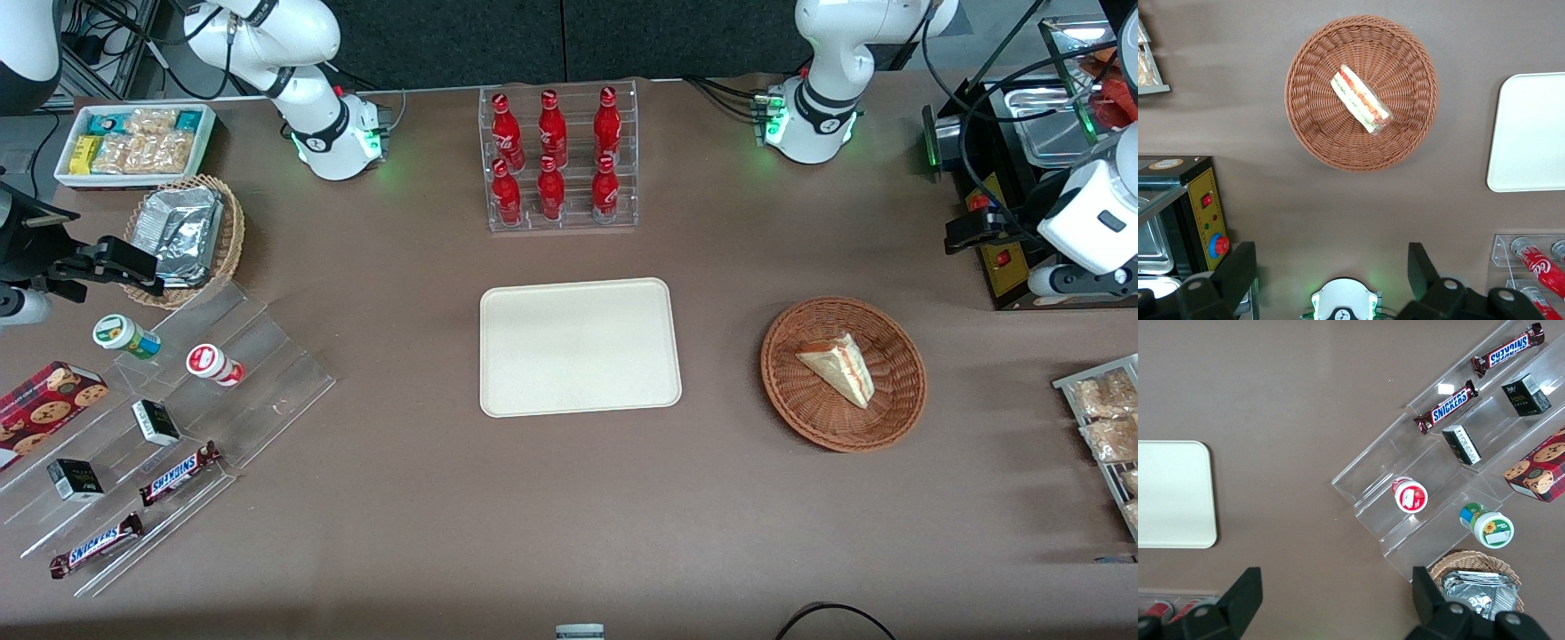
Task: Place sandwich from basket to tray
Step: 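Move the left gripper from rest toward the sandwich in the wicker basket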
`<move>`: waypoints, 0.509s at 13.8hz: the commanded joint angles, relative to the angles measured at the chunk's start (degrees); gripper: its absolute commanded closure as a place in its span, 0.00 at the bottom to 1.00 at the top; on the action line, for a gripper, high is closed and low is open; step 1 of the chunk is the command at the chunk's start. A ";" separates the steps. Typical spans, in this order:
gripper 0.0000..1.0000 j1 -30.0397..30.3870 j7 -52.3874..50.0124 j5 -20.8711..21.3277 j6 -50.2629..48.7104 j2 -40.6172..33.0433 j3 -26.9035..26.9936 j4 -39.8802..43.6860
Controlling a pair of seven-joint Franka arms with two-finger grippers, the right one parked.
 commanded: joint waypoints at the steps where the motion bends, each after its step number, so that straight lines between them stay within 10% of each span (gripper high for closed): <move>1: 0.00 -0.02 1.15 0.26 -0.81 0.60 0.20 0.77; 7: 0.00 -0.02 -6.20 2.64 10.50 1.04 0.20 -9.84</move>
